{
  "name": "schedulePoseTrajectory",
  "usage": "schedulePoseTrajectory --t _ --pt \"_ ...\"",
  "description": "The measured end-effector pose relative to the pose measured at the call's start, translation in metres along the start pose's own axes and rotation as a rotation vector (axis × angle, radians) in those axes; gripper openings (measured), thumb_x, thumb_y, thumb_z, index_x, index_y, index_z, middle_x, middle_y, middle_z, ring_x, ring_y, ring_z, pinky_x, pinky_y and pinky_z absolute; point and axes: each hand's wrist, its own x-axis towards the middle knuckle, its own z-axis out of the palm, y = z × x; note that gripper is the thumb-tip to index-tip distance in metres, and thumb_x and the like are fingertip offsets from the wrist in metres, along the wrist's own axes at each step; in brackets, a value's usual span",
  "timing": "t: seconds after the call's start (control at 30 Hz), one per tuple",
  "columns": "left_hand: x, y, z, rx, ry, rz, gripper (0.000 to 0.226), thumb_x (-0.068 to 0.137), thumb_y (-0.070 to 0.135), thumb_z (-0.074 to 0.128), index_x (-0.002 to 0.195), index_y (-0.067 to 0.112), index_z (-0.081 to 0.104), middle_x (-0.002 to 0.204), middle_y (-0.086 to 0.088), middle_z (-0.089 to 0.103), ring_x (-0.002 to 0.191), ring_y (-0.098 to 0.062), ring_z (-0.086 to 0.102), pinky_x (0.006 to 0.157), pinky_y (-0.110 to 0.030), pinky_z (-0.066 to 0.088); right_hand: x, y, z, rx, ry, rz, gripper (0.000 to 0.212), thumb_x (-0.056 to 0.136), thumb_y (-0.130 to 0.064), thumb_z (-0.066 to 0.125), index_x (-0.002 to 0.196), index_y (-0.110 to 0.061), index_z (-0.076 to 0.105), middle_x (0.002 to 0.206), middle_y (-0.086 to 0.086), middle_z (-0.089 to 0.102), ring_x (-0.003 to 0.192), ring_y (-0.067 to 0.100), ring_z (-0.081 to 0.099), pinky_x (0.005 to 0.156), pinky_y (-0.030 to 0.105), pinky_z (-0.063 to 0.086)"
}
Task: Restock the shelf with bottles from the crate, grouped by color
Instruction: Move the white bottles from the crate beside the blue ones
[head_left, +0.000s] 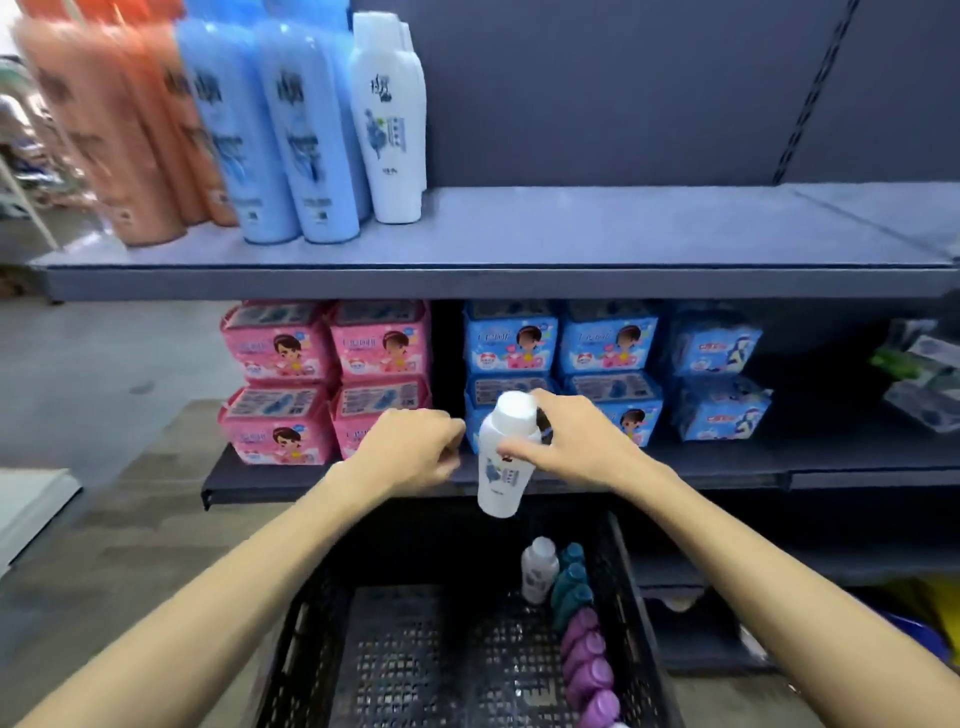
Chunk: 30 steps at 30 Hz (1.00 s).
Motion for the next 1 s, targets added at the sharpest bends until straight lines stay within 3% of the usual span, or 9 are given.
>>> schedulePoseTrajectory --t 0.1,0.23,0.33,0.47,0.67,0.8,1.0 --pt "0.000 -0.006 -0.039 0.035 0.071 -0.017 0.011 0.085 0.036 0.053 0.083 0.027 0.049 0.089 0.005 0.060 0.087 -0.022 0.061 0.062 -0.031 0.035 0.007 -0.020 -0.029 0.021 0.049 -0.063 0.056 0.083 -0.064 0.063 0.115 -0.019 0.061 0.100 -0.005 0.070 0.090 0.014 0.065 0.080 0.041 0.055" --pt "-0.001 -0.008 -0.082 0.035 0.191 -0.035 0.012 0.086 0.037 0.052 0.080 0.028 0.046 0.079 0.011 0.050 0.079 -0.019 0.057 0.060 -0.031 0.035 0.015 -0.051 -0.064 0.031 0.107 -0.150 0.054 0.080 -0.069 0.062 0.105 -0.020 0.062 0.093 -0.010 0.069 0.084 0.009 0.065 0.075 0.037 0.056" --pt "0.002 -0.014 -0.103 0.031 0.284 -0.034 0.018 0.083 0.040 0.048 0.080 0.024 0.052 0.077 0.009 0.057 0.075 -0.020 0.057 0.059 -0.031 0.039 0.021 -0.072 -0.090 0.024 0.146 -0.221 0.040 0.085 -0.058 0.069 0.102 -0.022 0.064 0.091 -0.012 0.069 0.081 0.007 0.063 0.074 0.032 0.054" --pt "0.008 -0.027 -0.129 0.053 0.394 -0.041 0.024 0.082 0.043 0.045 0.080 0.022 0.056 0.077 0.007 0.063 0.074 -0.021 0.058 0.058 -0.033 0.045 0.038 -0.096 -0.123 0.069 0.181 -0.268 0.038 0.086 -0.052 0.071 0.111 -0.024 0.068 0.100 -0.013 0.072 0.089 0.004 0.067 0.082 0.030 0.056" --pt "0.023 -0.047 -0.183 -0.042 0.477 -0.136 0.029 0.076 0.045 0.044 0.079 0.023 0.063 0.071 0.008 0.065 0.068 -0.019 0.057 0.059 -0.032 0.048 0.070 -0.126 -0.172 0.085 0.254 -0.342 0.039 0.086 -0.054 0.069 0.114 -0.027 0.070 0.103 -0.014 0.074 0.093 0.004 0.069 0.088 0.035 0.056" --pt "0.030 -0.056 -0.213 0.009 0.500 -0.169 0.016 0.081 0.037 0.053 0.076 0.023 0.059 0.070 0.010 0.064 0.066 -0.017 0.056 0.059 -0.030 0.046 0.090 -0.146 -0.196 0.100 0.258 -0.378 0.042 0.086 -0.055 0.068 0.116 -0.025 0.070 0.103 -0.012 0.074 0.094 0.008 0.071 0.085 0.039 0.060" --pt "0.043 -0.072 -0.240 0.055 0.538 -0.221 0.022 0.082 0.040 0.052 0.077 0.021 0.062 0.073 0.009 0.066 0.071 -0.020 0.057 0.063 -0.032 0.049 0.110 -0.163 -0.215 0.093 0.230 -0.451 0.035 0.089 -0.050 0.068 0.114 -0.024 0.070 0.104 -0.011 0.075 0.095 0.007 0.070 0.088 0.036 0.058"
